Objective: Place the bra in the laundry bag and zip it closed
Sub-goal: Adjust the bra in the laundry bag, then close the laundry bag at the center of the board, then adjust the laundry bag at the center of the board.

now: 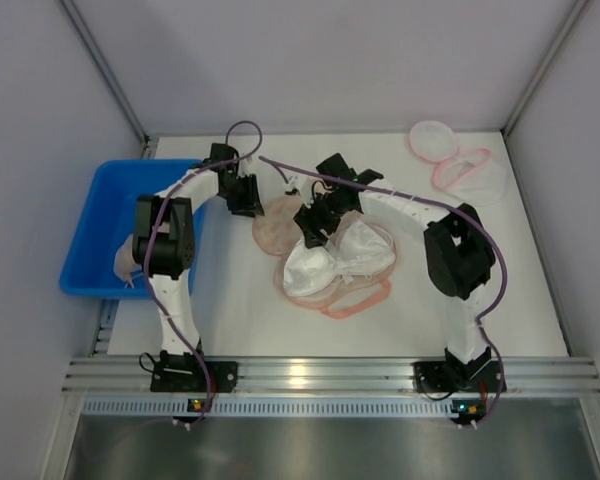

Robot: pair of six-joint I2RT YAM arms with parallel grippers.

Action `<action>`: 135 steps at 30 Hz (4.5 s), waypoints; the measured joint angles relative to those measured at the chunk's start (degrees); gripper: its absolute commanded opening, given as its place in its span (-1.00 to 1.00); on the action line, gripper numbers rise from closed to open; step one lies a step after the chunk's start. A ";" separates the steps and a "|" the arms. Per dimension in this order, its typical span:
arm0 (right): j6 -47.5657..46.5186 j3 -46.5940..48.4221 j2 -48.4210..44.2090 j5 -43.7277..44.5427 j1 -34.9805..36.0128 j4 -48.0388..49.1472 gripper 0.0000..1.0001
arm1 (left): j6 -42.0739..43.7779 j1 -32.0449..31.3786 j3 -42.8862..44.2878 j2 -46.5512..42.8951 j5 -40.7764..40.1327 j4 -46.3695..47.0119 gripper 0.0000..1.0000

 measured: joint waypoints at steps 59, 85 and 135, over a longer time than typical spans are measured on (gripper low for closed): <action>18.01 -11.43 -7.23 -20.39 -20.65 -5.51 -0.03 | 50.10 -38.75 -39.01 -31.71 -7.43 6.54 -0.41; 12.61 -3.78 -17.27 -21.07 -23.06 -14.60 0.15 | 50.45 -36.13 -36.13 -39.67 -3.30 -18.23 -0.34; 29.44 -38.95 -28.68 -17.16 -12.07 12.59 0.58 | 10.60 -14.60 -20.90 -24.26 10.73 -3.45 0.10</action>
